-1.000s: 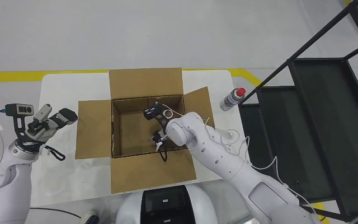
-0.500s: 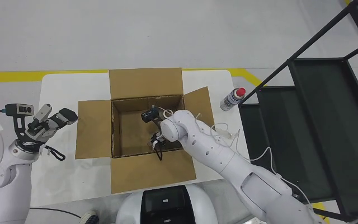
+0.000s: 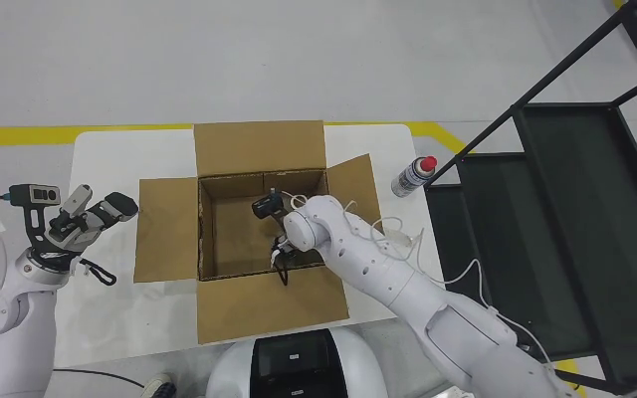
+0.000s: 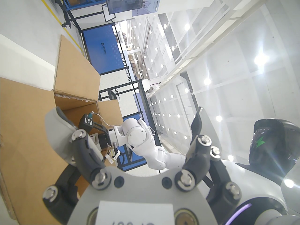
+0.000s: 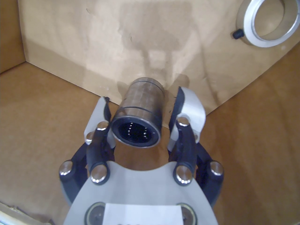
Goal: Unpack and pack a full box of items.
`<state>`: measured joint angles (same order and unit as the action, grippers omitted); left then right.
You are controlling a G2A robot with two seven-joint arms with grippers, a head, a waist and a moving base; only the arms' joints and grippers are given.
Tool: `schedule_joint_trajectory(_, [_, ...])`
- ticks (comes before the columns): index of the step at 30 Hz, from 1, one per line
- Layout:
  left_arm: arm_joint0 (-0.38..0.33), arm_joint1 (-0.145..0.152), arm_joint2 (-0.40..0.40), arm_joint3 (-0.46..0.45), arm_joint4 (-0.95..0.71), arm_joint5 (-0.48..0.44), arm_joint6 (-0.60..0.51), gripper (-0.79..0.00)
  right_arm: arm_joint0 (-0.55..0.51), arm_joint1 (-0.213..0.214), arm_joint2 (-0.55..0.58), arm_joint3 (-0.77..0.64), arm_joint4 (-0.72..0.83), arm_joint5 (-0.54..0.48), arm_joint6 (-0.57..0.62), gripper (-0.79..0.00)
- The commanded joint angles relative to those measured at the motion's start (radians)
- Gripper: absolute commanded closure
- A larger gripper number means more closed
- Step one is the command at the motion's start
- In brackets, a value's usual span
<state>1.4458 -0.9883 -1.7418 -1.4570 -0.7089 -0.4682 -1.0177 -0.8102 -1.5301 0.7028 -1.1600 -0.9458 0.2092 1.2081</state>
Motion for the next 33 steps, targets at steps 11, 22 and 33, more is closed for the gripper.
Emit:
schedule_joint_trajectory(11, [0.000,0.000,0.000,0.000,0.000,0.000,0.000,-0.785,-0.126,0.045,0.075,-0.260,-0.143,0.028,-0.028,0.000])
schedule_joint_trajectory(22, [0.000,0.000,0.000,0.000,0.000,0.000,0.000,-0.785,-0.182,0.066,0.140,-0.404,-0.209,0.005,-0.064,0.000])
schedule_joint_trajectory(33, [0.000,0.000,0.000,0.000,0.000,0.000,0.000,-0.785,-0.112,0.042,0.104,-0.305,-0.193,-0.004,-0.018,0.000])
